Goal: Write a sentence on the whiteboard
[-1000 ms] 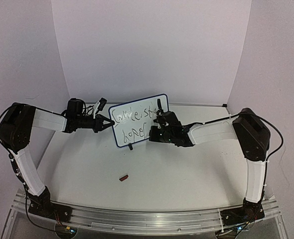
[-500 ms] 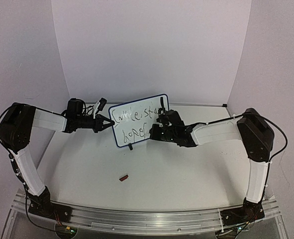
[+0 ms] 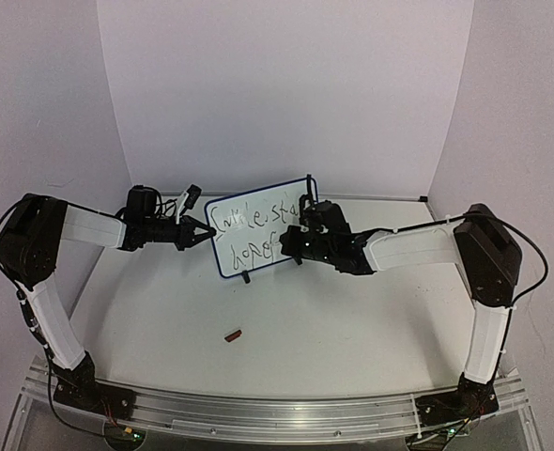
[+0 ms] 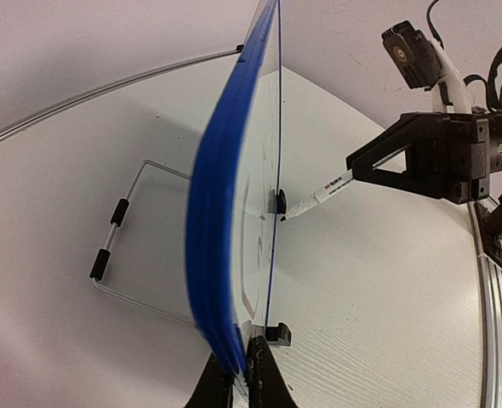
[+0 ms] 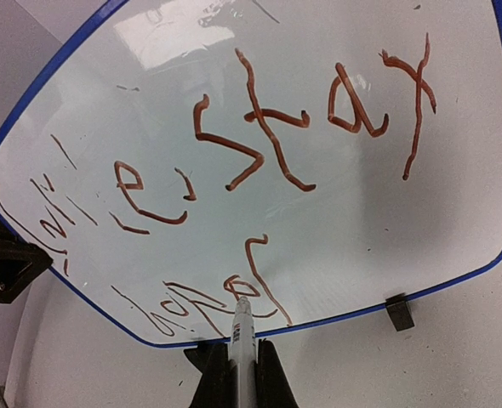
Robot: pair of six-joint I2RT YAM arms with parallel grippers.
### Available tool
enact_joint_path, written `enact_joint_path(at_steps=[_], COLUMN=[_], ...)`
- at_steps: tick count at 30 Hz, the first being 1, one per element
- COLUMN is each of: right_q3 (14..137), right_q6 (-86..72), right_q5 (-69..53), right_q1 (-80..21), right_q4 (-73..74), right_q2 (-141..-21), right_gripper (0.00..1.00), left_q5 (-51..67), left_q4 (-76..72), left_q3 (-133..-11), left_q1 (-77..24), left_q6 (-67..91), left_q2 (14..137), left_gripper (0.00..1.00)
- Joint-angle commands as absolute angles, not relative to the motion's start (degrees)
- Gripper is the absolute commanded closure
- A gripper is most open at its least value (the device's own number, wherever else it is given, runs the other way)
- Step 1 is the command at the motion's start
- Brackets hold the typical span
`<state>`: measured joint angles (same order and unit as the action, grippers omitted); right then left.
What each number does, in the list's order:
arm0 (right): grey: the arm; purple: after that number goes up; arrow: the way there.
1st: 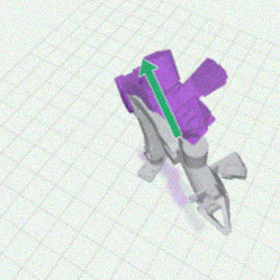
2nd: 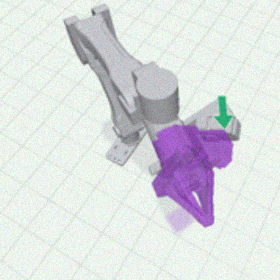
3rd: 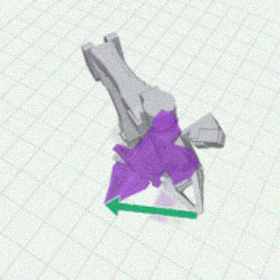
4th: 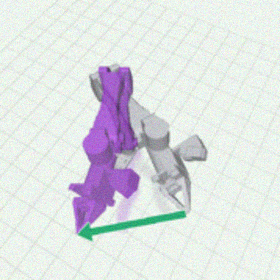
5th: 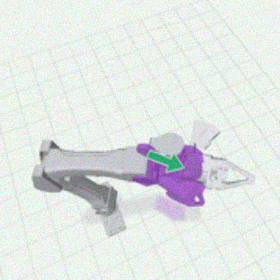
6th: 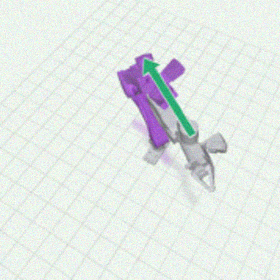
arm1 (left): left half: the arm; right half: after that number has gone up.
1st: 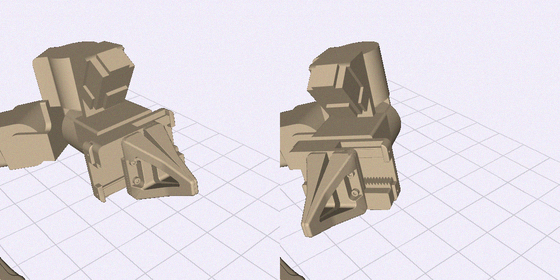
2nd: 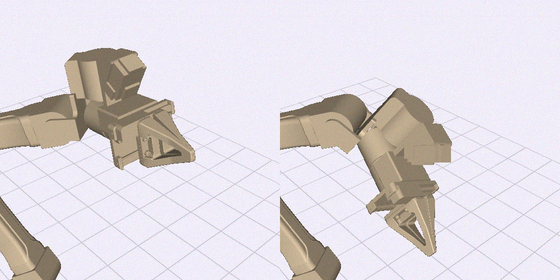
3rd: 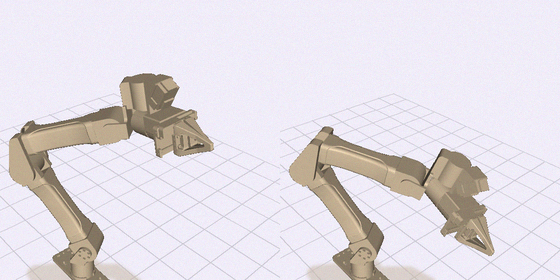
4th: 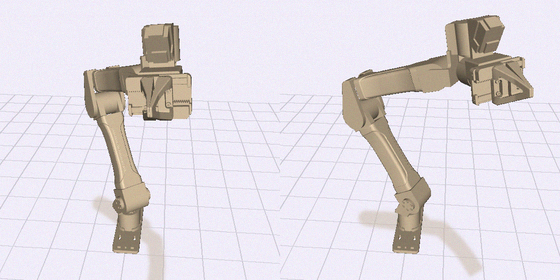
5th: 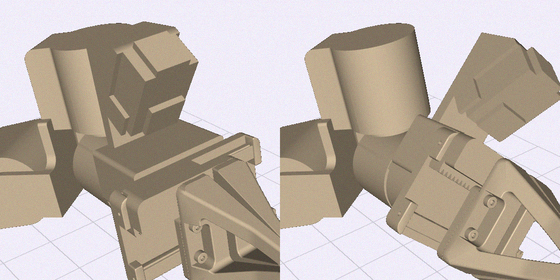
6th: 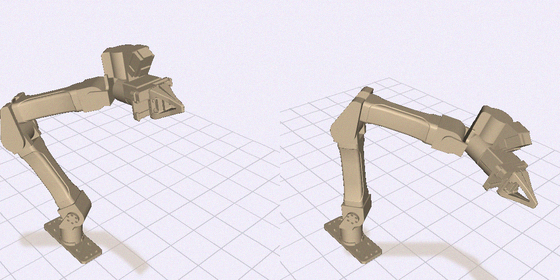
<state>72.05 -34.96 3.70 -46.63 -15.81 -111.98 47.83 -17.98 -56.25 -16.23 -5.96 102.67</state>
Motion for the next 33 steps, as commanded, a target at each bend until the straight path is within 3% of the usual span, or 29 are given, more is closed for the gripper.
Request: enact_joint_path(at_steps=[1, 33], right_q3=[73.4, 74.2], right_q6=[-35.0, -33.2], right_q5=[4.4, 10.9], right_q1=[-46.8, -46.8], right_q4=[-16.4, -14.0], right_q2=[-112.1, -112.4], right_gripper=[1.00, 1.00], left_q5=[42.3, 42.2], left_q4=[-14.9, -14.9], left_q3=[-55.6, -55.7], left_q1=[-16.2, -16.2], left_q6=[-9.7, -9.7], left_q2=[102.6, 102.7], left_gripper=[1.00, 1.00])
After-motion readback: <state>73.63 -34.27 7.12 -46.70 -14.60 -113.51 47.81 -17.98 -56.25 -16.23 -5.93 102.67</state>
